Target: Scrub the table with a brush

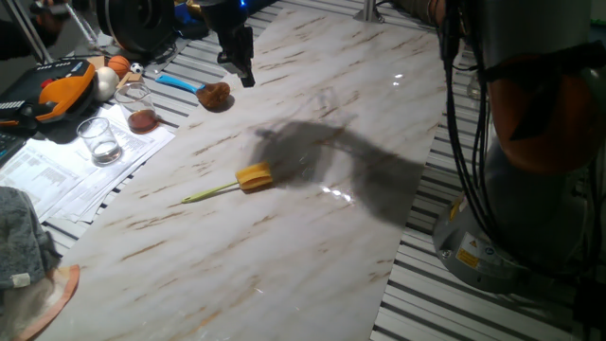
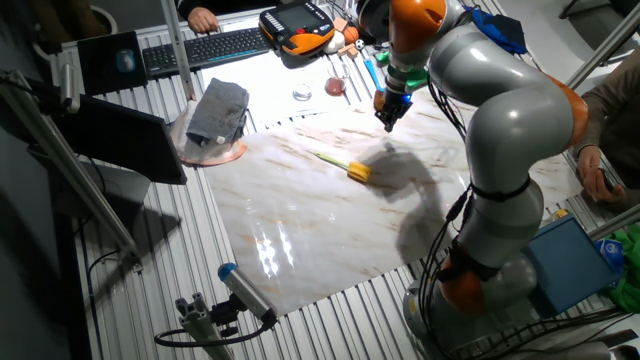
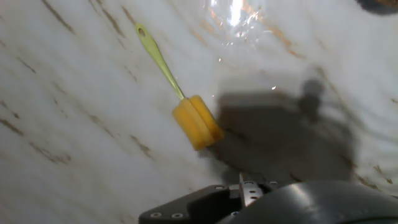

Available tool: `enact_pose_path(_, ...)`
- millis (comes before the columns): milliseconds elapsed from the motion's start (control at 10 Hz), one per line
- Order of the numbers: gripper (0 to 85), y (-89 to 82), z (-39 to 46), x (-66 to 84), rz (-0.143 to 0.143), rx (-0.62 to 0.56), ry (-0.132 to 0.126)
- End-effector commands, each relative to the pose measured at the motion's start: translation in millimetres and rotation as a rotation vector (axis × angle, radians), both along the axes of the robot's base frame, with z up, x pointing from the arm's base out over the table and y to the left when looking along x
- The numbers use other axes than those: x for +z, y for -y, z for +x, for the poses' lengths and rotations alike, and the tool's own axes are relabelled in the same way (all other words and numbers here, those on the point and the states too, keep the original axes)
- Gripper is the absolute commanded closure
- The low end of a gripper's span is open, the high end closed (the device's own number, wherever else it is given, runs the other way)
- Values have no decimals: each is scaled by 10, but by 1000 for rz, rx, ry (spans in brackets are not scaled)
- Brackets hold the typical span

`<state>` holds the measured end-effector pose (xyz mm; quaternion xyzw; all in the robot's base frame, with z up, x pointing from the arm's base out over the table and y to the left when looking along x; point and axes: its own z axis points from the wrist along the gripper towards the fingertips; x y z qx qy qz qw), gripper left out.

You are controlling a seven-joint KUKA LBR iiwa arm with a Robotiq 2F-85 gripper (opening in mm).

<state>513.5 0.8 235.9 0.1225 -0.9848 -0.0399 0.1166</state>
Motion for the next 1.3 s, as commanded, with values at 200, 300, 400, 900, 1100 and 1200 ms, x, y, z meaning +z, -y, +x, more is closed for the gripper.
enact_pose_path(200,850,-1,0,1,11,7,9)
enact_pose_path(300,850,-1,0,1,34,14,20)
enact_pose_path(400,850,-1,0,1,43,39,21)
enact_pose_path(900,510,-263,140,-260,22,33,35)
enact_pose_path(1100,510,-452,252,-553,54,27,46)
enact_pose_path(1200,510,-549,273,-684,62,25,65)
